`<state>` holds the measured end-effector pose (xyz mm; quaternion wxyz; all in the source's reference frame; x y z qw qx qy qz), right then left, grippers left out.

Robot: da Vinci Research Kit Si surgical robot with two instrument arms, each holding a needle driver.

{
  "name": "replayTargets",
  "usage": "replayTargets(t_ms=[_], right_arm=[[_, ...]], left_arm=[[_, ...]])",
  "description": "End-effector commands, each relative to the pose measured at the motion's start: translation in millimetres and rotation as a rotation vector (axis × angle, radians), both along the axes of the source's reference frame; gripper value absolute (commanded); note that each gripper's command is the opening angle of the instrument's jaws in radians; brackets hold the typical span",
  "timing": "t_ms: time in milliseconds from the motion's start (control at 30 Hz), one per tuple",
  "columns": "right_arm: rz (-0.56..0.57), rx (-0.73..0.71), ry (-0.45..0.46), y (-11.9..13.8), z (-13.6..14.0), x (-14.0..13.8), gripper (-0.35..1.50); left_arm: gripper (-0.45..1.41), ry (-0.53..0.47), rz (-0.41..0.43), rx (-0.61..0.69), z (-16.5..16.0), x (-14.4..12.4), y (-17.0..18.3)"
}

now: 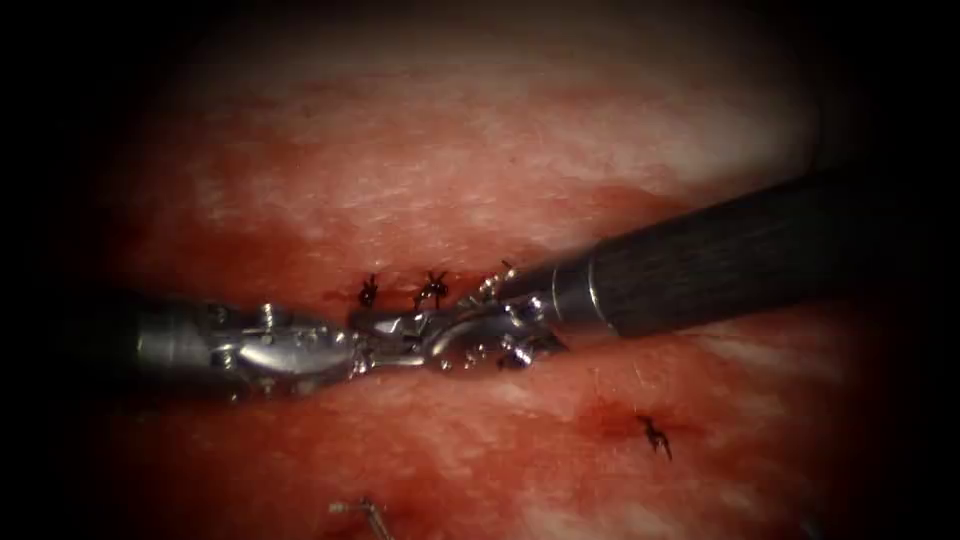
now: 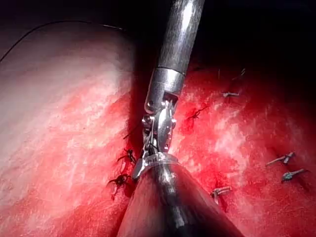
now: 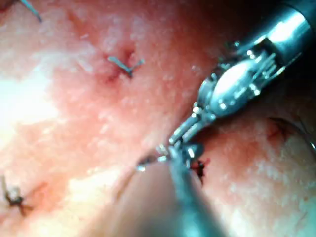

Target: Wound Closure

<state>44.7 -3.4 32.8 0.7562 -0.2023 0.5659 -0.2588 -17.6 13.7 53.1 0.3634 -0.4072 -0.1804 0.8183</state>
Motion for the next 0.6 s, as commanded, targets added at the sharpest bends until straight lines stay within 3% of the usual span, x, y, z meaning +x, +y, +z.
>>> replayTargets(t_ms=[33, 200, 267, 300, 367, 433, 500, 567, 600], right_arm=[[-0.011, 0.002, -0.006, -0.4, 0.3, 0.2, -0.35], [0.000, -0.002, -0.018, -0.5, 0.3, 0.0, -0.35], [0.015, 0.006, -0.025, -0.6, 0.2, -0.2, 0.26], [0.030, 0.014, -0.013, -0.6, -0.1, -0.3, 0.66], [0.069, 0.041, 0.003, -0.6, -0.5, -0.7, 1.06], [0.092, 0.063, 0.008, -0.5, -1.3, -1.3, 1.18], [0.107, 0.077, 0.009, -0.4, -2.3, -2.1, 1.21], [0.130, 0.092, 0.023, -0.1, -3.6, -3.2, 1.26], [0.130, 0.092, 0.023, -0.1, -3.6, -3.2, 1.26]], left_arm=[[-0.45, 0.001, 0.001, 0.003, 0.5, -0.4, -0.5], [-0.45, 0.000, 0.002, 0.002, 0.2, -0.3, -0.7], [-0.45, -0.001, 0.004, 0.002, -0.1, -0.1, -0.9], [-0.45, -0.002, 0.006, 0.002, -0.2, 0.1, -1.1], [-0.45, -0.005, 0.011, 0.000, -0.5, 0.6, -1.5], [-0.45, -0.009, 0.019, -0.002, -0.8, 1.7, -2.2], [-0.45, -0.014, 0.029, -0.004, -1.1, 3.1, -2.9], [-0.45, -0.020, 0.041, -0.013, -1.5, 6.3, -3.9], [-0.45, -0.020, 0.041, -0.013, -1.5, 6.3, -3.9]])
